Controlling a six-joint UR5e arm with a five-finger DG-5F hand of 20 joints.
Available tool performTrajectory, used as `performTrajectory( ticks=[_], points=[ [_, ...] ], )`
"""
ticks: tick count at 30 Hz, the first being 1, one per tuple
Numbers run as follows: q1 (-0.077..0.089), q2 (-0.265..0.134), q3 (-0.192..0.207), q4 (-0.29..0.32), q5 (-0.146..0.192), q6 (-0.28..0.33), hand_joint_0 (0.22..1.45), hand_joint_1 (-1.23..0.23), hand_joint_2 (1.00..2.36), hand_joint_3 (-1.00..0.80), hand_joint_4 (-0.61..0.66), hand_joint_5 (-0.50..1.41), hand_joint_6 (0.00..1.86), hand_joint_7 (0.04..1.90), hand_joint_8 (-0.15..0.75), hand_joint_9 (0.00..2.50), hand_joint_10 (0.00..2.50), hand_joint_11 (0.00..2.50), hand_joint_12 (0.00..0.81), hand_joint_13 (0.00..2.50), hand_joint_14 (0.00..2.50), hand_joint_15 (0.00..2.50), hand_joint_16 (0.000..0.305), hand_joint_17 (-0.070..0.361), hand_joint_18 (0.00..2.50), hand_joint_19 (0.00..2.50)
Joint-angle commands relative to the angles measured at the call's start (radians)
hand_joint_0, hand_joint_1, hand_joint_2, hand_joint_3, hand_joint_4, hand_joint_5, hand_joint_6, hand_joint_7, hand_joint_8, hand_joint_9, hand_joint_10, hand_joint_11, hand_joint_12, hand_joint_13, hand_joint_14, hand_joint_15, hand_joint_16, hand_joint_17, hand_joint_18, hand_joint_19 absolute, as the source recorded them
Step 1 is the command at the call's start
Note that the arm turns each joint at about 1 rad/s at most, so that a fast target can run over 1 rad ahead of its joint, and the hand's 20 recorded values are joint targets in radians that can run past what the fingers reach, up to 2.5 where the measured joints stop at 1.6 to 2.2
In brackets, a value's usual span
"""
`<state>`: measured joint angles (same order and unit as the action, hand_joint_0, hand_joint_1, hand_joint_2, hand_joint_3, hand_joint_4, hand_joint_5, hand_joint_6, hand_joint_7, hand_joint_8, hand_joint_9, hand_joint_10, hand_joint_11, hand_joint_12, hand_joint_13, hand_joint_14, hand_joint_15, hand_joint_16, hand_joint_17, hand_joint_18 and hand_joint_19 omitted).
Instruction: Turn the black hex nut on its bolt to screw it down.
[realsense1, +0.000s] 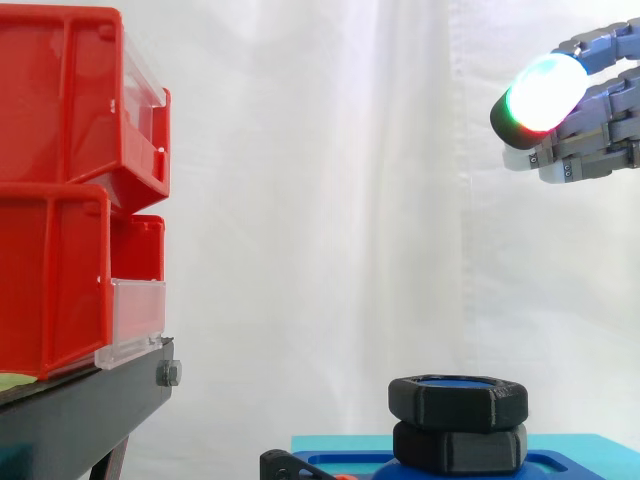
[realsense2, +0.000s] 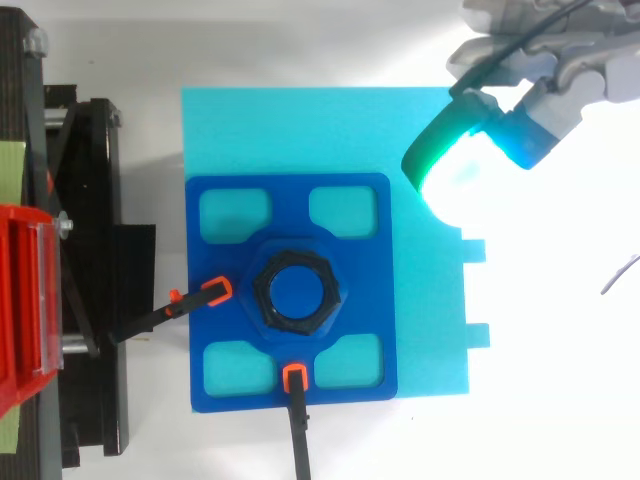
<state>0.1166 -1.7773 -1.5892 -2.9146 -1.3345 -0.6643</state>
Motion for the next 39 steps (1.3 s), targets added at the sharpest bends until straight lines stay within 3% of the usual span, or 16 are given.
performTrajectory(
  ticks=[1, 8, 39],
  points=[
    [0.0, -0.001, 0.0, 0.0, 0.0, 0.0, 0.45, -0.53, 1.0, -0.5, 0.21, -0.23, 0.5, 0.65, 0.263, 0.24, 0.0, 0.0, 0.325, 0.11, 0.0, 0.0, 0.042, 0.095, 0.0, 0.01],
    [0.0, -0.001, 0.0, 0.0, 0.0, 0.0, 0.45, -0.51, 1.0, -0.5, 0.21, -0.22, 0.5, 0.55, 0.267, 0.28, 0.0, 0.0, 0.319, 0.14, 0.0, 0.0, 0.042, 0.095, 0.0, 0.03],
    [0.0, -0.001, 0.0, 0.0, 0.0, 0.0, 0.49, -0.47, 1.0, -0.49, 0.23, -0.22, 0.5, 0.6, 0.235, 0.23, 0.0, 0.0, 0.299, 0.12, 0.0, 0.0, 0.04, 0.09, 0.0, 0.03]
  ],
)
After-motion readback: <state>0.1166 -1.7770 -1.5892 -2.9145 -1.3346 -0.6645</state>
